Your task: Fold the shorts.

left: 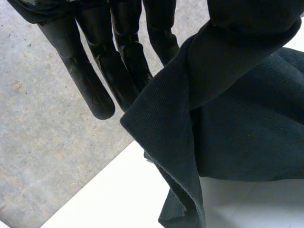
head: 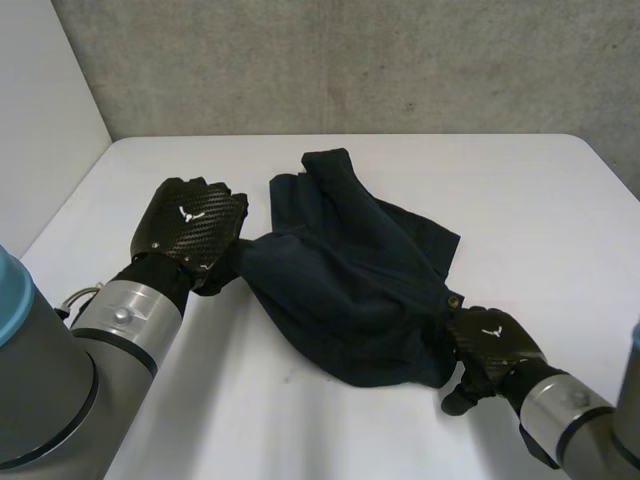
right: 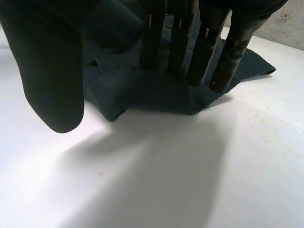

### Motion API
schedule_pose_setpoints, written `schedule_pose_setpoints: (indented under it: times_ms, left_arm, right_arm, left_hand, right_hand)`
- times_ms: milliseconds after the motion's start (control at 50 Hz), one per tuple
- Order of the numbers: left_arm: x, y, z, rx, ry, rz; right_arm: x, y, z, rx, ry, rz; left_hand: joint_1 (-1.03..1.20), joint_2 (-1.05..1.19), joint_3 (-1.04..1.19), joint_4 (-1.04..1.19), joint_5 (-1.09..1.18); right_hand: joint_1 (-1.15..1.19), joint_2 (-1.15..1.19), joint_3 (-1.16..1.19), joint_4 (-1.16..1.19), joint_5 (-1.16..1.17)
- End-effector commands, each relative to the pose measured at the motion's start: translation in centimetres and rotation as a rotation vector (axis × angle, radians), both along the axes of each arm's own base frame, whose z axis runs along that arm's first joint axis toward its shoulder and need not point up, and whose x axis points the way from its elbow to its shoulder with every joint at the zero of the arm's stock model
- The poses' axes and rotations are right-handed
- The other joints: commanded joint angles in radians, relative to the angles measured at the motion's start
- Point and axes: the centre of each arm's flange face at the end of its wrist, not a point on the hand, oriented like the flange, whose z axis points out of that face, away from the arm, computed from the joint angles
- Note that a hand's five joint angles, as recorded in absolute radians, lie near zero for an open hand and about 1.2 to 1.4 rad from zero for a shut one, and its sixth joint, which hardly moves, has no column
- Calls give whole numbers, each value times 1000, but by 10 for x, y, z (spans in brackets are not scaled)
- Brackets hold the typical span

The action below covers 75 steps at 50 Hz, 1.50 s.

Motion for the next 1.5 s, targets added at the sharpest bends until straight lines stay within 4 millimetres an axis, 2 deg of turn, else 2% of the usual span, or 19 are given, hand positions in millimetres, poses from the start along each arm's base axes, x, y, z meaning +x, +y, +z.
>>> schedule_pose_setpoints:
  times_ms: [20, 380, 480, 600, 620, 700, 720, 780, 800, 880, 960, 1020, 1080, 1180, 1220, 1340, 1440, 1480, 1500]
  left_arm:
    - [0, -1, -1, 2, -1, 2]
    - [0, -2, -4, 11, -7, 5]
    - [0, -2, -3, 9, -6, 4]
    - [0, -2, 6, -12, 6, 7]
    - [1, -2, 10, -21, 12, 10]
    - [12, 5, 49, -115, 56, 26]
    - [15, 8, 56, -127, 63, 29]
    - [28, 16, 86, -173, 89, 49]
    - [33, 22, 102, -200, 108, 56]
    - [45, 41, 139, -282, 162, 58]
    - [51, 48, 151, -322, 185, 64]
    - [49, 44, 144, -300, 171, 64]
    - [41, 31, 120, -221, 122, 64]
    - [20, -5, 68, -73, 25, 60]
    - [12, -19, 53, -46, 7, 60]
    - [-22, -83, 6, -41, -21, 67]
    - [-42, -132, 12, -196, -61, 85]
    - [-48, -145, 26, -284, -59, 97]
    - [-53, -156, 49, -396, -30, 114]
  right_arm:
    - [18, -5, -12, -48, 39, -4]
    - [44, -22, -20, -55, 27, 22]
    - [48, -33, -15, -60, -18, -2]
    - [50, -42, 7, -85, -56, -15]
    - [50, -43, 14, -97, -55, -14]
    - [39, -56, 86, -272, -50, -17]
    - [26, -62, 116, -346, -3, -36]
    - [10, -62, 151, -417, 103, -21]
    - [3, -62, 172, -472, 177, -2]
    - [-1, -53, 219, -588, 275, 22]
    - [-2, -41, 247, -625, 266, 26]
    - [-2, -40, 248, -596, 284, 35]
    - [3, -45, 236, -555, 299, 57]
    - [27, -70, 176, -377, 343, 142]
    - [31, -77, 162, -343, 355, 146]
    - [45, -129, 117, -367, 408, 46]
    - [70, -163, 127, -582, 346, -38]
    - [78, -180, 147, -734, 277, -84]
    - [81, -184, 157, -793, 246, -96]
  left_hand:
    - [247, 197, 202, 197, 222]
    - [247, 197, 202, 197, 222]
    - [247, 197, 202, 197, 222]
    - [247, 197, 202, 197, 222]
    - [247, 197, 202, 197, 222]
    - [247, 197, 202, 197, 222]
    - [247, 197, 202, 197, 222]
    - [247, 197, 202, 197, 222]
    - [247, 197, 202, 197, 222]
    - [247, 197, 202, 197, 222]
    - [247, 197, 202, 197, 222]
    - [247, 197, 202, 197, 222]
    - [247, 197, 202, 197, 222]
    - [247, 197, 202, 197, 222]
    - [247, 197, 202, 197, 222]
    - [247, 197, 202, 197, 222]
    - [247, 197, 202, 197, 222]
    - [247, 197, 202, 197, 222]
    - [247, 197, 202, 197, 222]
  right_hand:
    - [64, 7, 14, 14, 13]
    - [155, 97, 104, 105, 104]
    - [951, 894, 901, 901, 900]
    - [953, 895, 902, 902, 902]
    - [953, 895, 902, 902, 902]
    - [953, 895, 902, 902, 902]
    - [953, 895, 902, 902, 902]
    - [953, 895, 902, 902, 902]
    - [953, 895, 902, 902, 902]
    - [953, 895, 902, 902, 902]
    - [953, 895, 902, 902, 902]
    - [953, 895, 902, 902, 902]
    - [953, 895, 902, 902, 902]
    - [953, 895, 902, 902, 902]
    - [953, 895, 902, 902, 902]
    - [953, 895, 902, 902, 902]
    - [953, 895, 902, 902, 902]
    - [953, 895, 902, 902, 902]
    - [953, 895, 902, 902, 902]
